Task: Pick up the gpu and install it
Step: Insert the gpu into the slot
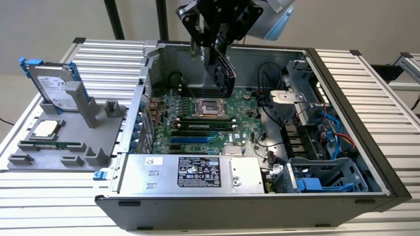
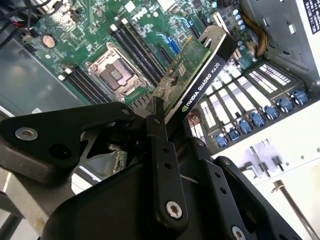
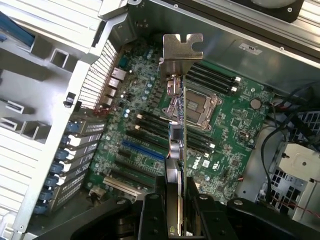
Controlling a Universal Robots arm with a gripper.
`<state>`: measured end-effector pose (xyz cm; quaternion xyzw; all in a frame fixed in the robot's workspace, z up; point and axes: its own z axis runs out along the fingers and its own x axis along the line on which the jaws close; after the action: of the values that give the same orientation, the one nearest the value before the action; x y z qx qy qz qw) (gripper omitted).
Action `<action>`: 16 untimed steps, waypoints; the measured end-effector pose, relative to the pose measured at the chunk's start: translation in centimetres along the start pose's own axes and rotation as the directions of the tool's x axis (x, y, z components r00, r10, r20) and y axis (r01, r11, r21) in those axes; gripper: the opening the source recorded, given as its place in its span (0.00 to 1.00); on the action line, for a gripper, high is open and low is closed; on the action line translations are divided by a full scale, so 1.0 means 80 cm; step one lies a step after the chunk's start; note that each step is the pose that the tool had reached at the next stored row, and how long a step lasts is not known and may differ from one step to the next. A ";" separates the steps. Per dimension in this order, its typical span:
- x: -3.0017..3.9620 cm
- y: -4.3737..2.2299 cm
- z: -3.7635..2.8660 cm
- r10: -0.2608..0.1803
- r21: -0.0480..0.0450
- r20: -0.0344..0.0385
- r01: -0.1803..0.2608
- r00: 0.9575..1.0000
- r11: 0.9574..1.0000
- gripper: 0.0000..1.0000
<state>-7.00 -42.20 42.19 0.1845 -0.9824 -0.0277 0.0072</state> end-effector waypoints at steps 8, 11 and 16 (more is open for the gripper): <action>-0.0023 -0.0009 -0.0001 -0.059 0.000 -0.003 0.059 0.998 0.998 0.00; -0.0024 -0.0009 -0.0001 -0.091 0.000 -0.005 0.091 0.996 0.996 0.00; -0.0026 -0.0010 -0.0001 -0.146 0.000 -0.008 0.146 0.989 0.989 0.00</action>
<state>-6.77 -42.20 42.19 0.2563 -0.9662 -0.0271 0.0092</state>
